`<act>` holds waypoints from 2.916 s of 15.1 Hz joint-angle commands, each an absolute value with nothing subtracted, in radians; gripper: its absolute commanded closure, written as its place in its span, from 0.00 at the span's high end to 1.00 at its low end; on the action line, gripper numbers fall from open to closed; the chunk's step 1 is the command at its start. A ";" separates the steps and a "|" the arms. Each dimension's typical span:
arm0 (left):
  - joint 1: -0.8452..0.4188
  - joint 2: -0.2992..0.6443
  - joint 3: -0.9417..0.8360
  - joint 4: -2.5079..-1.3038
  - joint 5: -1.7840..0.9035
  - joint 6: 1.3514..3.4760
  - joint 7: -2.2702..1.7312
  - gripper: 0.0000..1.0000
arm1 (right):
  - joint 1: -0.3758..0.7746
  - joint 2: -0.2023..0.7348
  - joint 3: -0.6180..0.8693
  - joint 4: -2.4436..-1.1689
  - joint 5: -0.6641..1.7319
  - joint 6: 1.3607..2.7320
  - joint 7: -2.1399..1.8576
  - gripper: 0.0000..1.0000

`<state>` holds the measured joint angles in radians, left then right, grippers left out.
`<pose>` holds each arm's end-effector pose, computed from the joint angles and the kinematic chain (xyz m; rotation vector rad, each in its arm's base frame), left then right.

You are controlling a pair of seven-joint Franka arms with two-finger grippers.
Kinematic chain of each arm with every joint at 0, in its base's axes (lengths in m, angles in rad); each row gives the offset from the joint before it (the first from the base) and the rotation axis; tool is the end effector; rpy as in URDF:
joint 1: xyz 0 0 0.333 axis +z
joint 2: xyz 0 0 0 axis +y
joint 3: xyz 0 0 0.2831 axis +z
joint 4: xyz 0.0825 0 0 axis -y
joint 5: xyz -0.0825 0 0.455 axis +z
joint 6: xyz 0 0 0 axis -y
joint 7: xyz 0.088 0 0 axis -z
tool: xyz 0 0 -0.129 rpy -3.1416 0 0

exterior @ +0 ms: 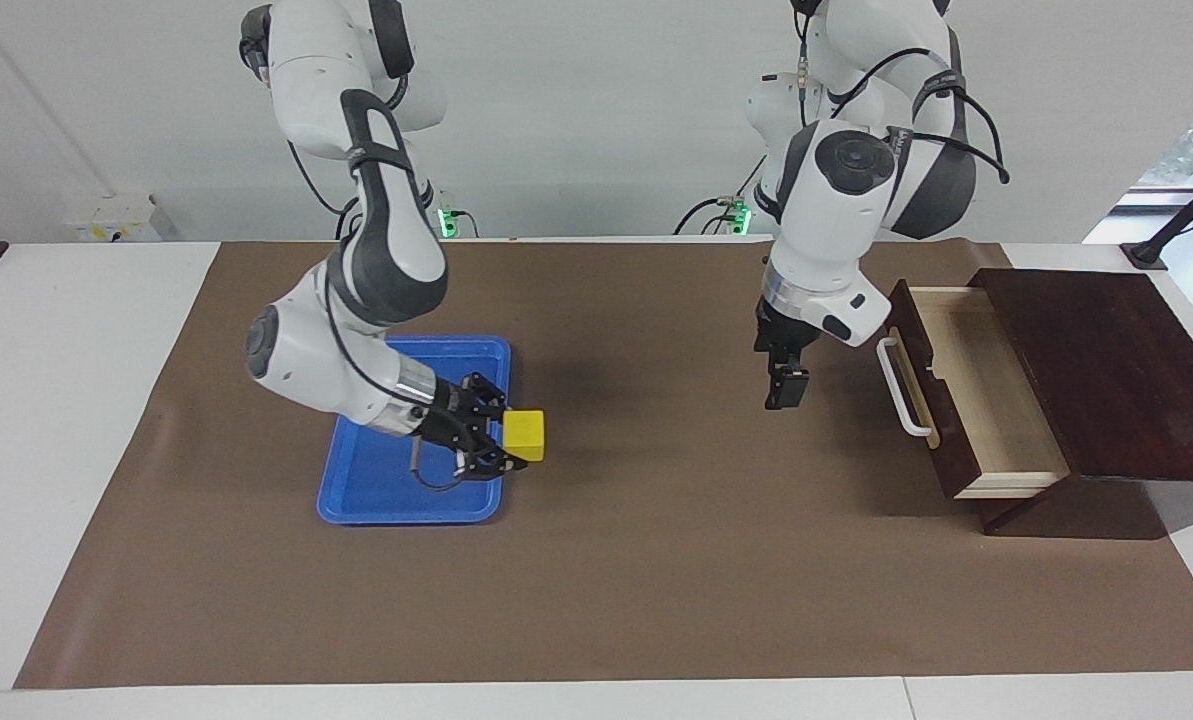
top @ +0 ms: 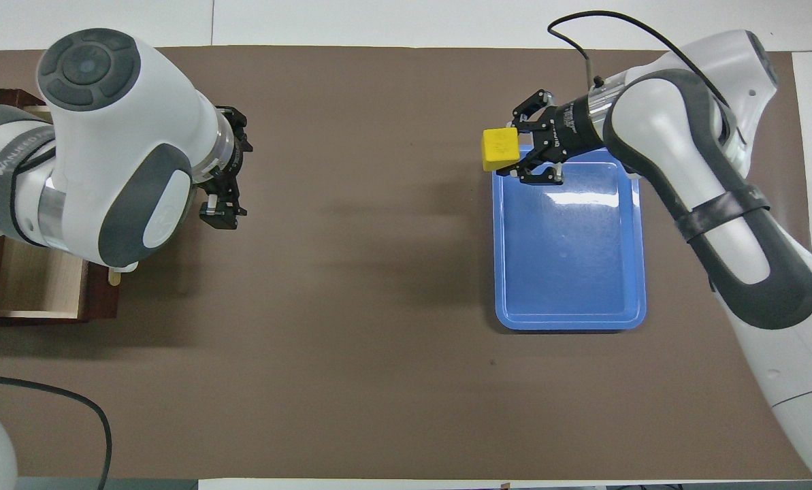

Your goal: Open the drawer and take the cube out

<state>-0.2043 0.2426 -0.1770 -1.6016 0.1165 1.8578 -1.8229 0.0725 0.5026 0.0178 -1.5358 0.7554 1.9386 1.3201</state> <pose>0.6548 -0.2424 0.4194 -2.3742 -2.0304 -0.1098 0.7294 0.1258 0.2949 -1.8444 1.8093 0.7061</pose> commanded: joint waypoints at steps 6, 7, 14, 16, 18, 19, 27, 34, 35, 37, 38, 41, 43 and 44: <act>-0.092 0.138 -0.181 -1.841 0.440 1.948 -1.735 1.00 | -0.040 0.410 0.017 -1.814 0.749 1.960 1.091 0.00; -0.066 0.137 -0.181 -1.850 0.455 1.966 -1.732 1.00 | -0.038 0.403 0.017 -1.841 0.749 1.965 1.082 0.00; 0.049 0.112 -0.181 -1.927 0.515 2.045 -1.594 1.00 | -0.038 0.374 0.017 -1.968 0.749 2.077 1.011 0.00; 0.086 0.115 -0.181 -1.927 0.517 2.059 -1.531 1.00 | -0.038 0.365 0.017 -1.996 0.749 2.097 0.982 0.00; 0.119 0.118 -0.181 -1.919 0.518 2.078 -1.484 1.00 | -0.038 0.359 0.017 -2.025 0.749 2.124 0.951 0.00; 0.138 0.121 -0.181 -1.916 0.518 2.083 -1.467 1.00 | -0.040 0.357 0.017 -2.032 0.749 2.129 0.940 0.00; 0.193 0.123 -0.181 -1.914 0.540 2.086 -1.384 1.00 | -0.043 0.353 0.017 -2.046 0.758 2.141 0.942 0.12; 0.180 0.127 -0.195 -1.870 0.511 2.066 -1.355 1.00 | -0.031 0.354 0.015 -2.040 0.755 2.143 0.939 0.78; 0.160 0.127 -0.195 -1.864 0.490 2.066 -1.333 1.00 | -0.031 0.354 0.015 -2.039 0.755 2.143 0.940 0.80; 0.133 0.126 -0.195 -1.818 0.392 2.040 -1.260 1.00 | -0.031 0.354 0.015 -2.036 0.753 2.141 0.945 0.83; 0.130 0.121 -0.195 -1.790 0.341 2.017 -1.203 1.00 | -0.031 0.354 0.015 -2.033 0.752 2.137 0.949 0.92; 0.138 0.086 -0.192 -1.724 0.174 1.938 -0.976 1.00 | -0.031 0.354 0.015 -2.005 0.746 2.119 0.965 1.00; 0.143 0.060 -0.192 -1.721 0.128 1.895 -0.785 1.00 | -0.029 0.348 0.014 -1.968 0.729 2.077 0.986 1.00; 0.144 0.055 -0.190 -1.721 0.092 1.884 -0.699 1.00 | -0.029 0.332 0.014 -1.953 0.707 2.063 0.998 1.00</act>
<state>0.1389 0.0810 -0.1942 -1.7210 0.1535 1.9262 -0.8628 -0.0279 0.3664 0.0122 -1.9812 0.7497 2.1013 0.9685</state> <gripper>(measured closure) 0.000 0.000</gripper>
